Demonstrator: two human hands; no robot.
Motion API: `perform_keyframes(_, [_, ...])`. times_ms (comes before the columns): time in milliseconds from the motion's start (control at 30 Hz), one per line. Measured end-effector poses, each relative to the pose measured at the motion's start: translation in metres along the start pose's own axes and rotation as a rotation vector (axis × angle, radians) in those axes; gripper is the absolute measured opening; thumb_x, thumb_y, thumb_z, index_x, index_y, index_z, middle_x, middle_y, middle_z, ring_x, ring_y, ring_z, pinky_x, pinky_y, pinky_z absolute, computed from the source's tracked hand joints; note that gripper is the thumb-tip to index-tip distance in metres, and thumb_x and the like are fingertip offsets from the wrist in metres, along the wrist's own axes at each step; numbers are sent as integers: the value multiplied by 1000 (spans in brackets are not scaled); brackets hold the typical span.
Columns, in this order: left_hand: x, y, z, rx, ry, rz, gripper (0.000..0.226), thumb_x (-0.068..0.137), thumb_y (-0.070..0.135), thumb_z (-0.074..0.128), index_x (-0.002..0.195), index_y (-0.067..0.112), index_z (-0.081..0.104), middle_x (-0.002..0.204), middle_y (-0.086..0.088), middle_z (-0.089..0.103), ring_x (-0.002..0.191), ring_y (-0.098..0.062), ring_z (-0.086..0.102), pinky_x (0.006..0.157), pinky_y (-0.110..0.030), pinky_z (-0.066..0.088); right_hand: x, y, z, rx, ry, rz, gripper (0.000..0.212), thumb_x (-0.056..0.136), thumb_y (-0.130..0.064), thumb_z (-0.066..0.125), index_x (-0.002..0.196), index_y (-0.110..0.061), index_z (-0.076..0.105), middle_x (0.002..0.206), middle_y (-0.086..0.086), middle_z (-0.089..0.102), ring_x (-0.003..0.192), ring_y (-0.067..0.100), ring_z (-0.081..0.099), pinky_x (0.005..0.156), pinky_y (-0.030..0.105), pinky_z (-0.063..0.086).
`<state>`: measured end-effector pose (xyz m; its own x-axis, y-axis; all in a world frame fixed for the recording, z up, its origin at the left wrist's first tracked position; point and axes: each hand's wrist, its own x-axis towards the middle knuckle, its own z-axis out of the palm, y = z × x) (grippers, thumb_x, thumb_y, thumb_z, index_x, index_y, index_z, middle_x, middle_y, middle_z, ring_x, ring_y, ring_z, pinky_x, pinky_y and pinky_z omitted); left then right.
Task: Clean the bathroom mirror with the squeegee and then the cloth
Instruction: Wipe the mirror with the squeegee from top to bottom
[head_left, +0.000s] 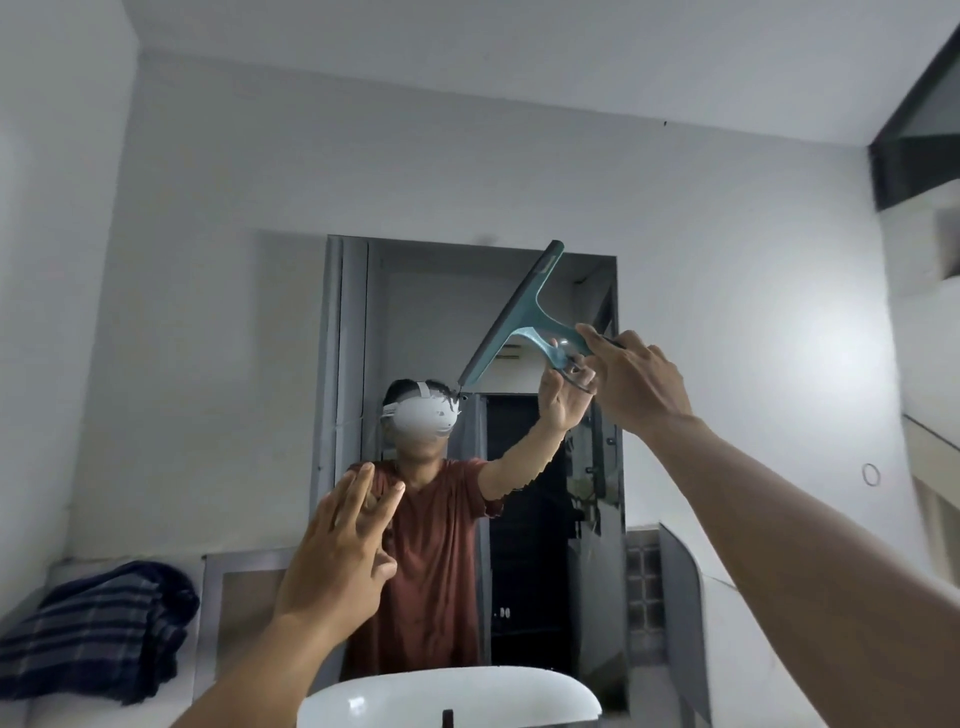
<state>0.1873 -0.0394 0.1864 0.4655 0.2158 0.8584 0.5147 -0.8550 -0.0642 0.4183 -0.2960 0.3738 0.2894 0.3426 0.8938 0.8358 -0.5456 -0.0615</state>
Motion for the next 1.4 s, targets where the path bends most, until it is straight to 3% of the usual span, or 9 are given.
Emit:
perform_keyframes(233, [-1,2,-3,-7,-2,8,105,65,26,90,154,27,34,161,-16,28,148,-36,26,111,-46,32,-20,2,7,112,10,161,53,105,-28,41,155,-39,28,113,8,57,91,33,61,77,43,54])
perform_keyframes(367, [-2,1,-3,-10,1,16,107,63,28,92,154,26,35,161,-16,29,147,-38,27,112,-46,31,-31,-5,10,151,0,207,48,107,-31,35,155,-38,29,109,6,57,82,27,59,68,36,47])
perform_keyframes(567, [0,-2,-2,48,2,43,101,67,30,88,153,23,36,161,-16,28,147,-39,26,113,-50,33,-56,-31,26,256,16,327,49,106,-27,37,154,-37,30,108,7,59,81,27,62,72,42,56])
perform_keyframes(700, [-1,-4,0,124,-10,51,99,71,39,84,154,24,33,163,-16,23,149,-38,21,114,-50,29,-80,-46,44,325,23,400,46,107,-29,37,152,-35,29,98,4,53,69,20,53,59,32,44])
perform_keyframes(767, [-1,-5,0,137,-17,52,98,71,40,84,154,24,34,163,-16,23,149,-37,21,114,-50,29,-87,-52,48,358,22,428,46,107,-31,36,152,-35,27,100,5,53,71,21,51,61,32,40])
perform_keyframes(967, [-9,0,-10,43,3,42,97,79,36,80,158,21,26,163,-17,23,148,-37,26,116,-50,34,-84,-58,58,369,15,399,65,105,-31,42,158,-40,7,102,9,58,64,13,50,60,34,44])
perform_keyframes(1200, [-29,-1,-4,5,-67,16,105,68,30,89,155,18,32,160,-17,27,147,-37,30,110,-47,40,-83,-75,58,446,-32,427,65,98,-20,49,154,-32,18,113,13,57,77,27,61,64,37,46])
perform_keyframes(1400, [-29,-4,-1,37,-92,31,107,69,27,88,157,18,28,161,-16,26,148,-37,26,107,-43,37,-88,-77,63,397,-71,351,82,96,-13,51,160,-34,4,102,11,55,60,12,45,47,25,28])
